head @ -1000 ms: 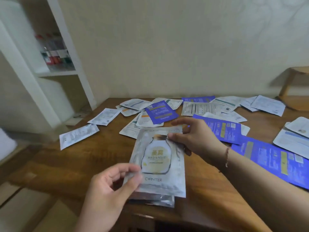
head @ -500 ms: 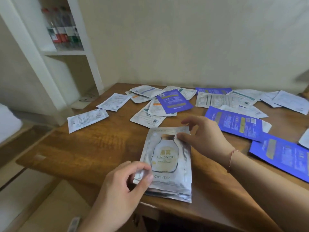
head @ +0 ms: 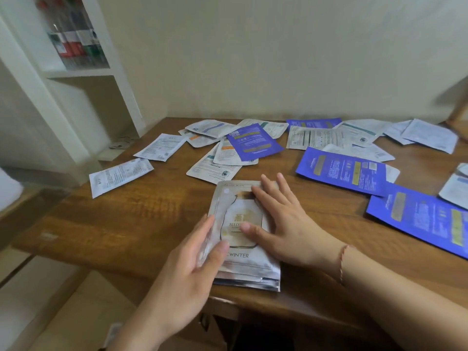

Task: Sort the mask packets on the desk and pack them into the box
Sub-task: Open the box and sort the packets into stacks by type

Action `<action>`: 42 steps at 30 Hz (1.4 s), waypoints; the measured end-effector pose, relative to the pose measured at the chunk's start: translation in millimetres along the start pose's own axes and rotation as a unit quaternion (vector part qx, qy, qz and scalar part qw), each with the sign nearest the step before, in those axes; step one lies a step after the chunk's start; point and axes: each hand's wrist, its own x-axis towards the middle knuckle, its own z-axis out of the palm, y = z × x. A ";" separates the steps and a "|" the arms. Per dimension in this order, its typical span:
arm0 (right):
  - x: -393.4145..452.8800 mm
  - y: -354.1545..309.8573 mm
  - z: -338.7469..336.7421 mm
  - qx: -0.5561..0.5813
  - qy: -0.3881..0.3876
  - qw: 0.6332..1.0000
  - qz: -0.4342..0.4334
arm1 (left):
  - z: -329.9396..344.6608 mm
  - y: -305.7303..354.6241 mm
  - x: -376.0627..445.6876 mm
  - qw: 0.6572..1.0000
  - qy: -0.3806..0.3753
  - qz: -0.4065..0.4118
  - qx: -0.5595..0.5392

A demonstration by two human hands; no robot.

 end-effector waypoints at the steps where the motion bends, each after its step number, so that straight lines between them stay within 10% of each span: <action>1: 0.2 1.9 -0.9 0.007 -0.011 1.000 -0.002 | 0.8 -1.7 -2.4 1.000 -0.009 0.009 0.025; 20: 1.1 -2.5 4.2 -0.041 -0.026 0.999 0.017 | 3.3 10.5 75.0 0.967 -0.108 0.067 0.218; 24: -12.6 -9.2 0.7 0.160 0.049 0.984 0.054 | -2.2 12.8 65.3 0.998 -0.051 0.015 0.046; 28: -31.9 -17.6 9.4 0.524 0.075 0.835 0.152 | -15.5 16.2 62.0 0.951 -0.040 -0.100 -0.291; 42: -28.2 -15.1 34.3 0.562 0.053 0.807 0.175 | -17.6 20.5 64.7 0.919 -0.065 -0.138 -0.365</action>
